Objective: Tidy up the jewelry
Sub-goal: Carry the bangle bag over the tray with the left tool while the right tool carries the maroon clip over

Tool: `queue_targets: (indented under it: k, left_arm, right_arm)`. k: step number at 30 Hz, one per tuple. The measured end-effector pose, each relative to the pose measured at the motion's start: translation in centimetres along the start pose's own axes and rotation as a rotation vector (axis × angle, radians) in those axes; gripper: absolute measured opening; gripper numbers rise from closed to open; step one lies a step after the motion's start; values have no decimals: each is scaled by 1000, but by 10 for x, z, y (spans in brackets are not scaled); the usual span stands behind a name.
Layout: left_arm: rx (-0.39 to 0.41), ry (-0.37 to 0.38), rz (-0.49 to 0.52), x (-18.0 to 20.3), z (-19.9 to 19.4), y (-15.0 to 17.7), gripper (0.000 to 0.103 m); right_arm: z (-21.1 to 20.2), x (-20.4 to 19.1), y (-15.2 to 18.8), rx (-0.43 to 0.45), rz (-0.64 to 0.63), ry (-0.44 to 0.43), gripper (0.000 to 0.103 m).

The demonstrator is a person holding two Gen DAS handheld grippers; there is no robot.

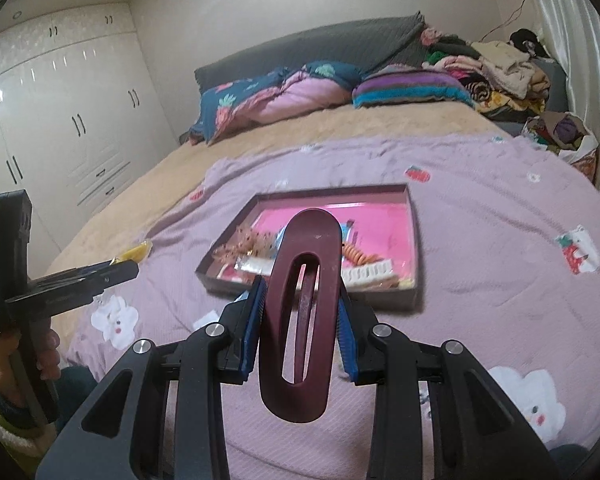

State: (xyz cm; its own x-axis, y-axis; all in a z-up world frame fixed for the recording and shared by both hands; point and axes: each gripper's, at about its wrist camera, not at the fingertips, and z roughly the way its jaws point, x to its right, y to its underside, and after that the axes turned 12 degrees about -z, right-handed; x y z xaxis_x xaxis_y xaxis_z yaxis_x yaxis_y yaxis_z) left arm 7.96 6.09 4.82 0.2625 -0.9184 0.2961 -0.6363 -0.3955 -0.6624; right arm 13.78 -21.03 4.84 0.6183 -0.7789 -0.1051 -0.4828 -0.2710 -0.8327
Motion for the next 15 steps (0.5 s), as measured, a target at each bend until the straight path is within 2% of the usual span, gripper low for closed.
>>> queue_targets:
  k: [15]
  left_arm:
    - [13, 55, 46, 45, 15, -28, 42]
  right_arm:
    - [-11, 18, -26, 45, -15, 10, 32]
